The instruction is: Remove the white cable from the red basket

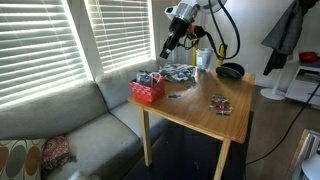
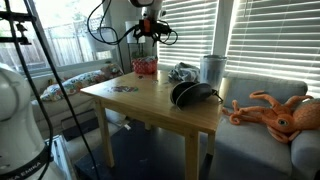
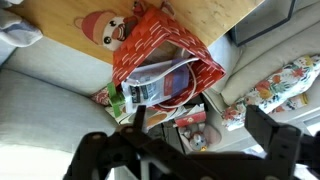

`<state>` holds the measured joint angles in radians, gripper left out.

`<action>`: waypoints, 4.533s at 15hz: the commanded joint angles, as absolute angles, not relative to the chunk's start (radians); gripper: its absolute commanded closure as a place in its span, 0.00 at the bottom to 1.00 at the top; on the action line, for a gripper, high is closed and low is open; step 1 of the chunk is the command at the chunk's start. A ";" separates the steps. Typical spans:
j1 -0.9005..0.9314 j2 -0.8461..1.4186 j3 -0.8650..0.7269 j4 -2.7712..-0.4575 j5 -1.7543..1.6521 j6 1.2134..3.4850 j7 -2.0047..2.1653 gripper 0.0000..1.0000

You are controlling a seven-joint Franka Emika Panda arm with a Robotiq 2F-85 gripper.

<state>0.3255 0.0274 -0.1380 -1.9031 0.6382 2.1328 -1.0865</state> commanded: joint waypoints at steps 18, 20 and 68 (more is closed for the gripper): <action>0.042 0.443 0.147 -1.506 0.676 2.037 -1.147 0.00; 0.032 0.473 0.163 -1.465 0.668 2.016 -1.139 0.18; -0.003 0.575 0.177 -1.296 0.597 1.722 -1.073 1.00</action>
<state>0.0136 0.5715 0.1624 -1.3237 0.6138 1.7612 -1.0972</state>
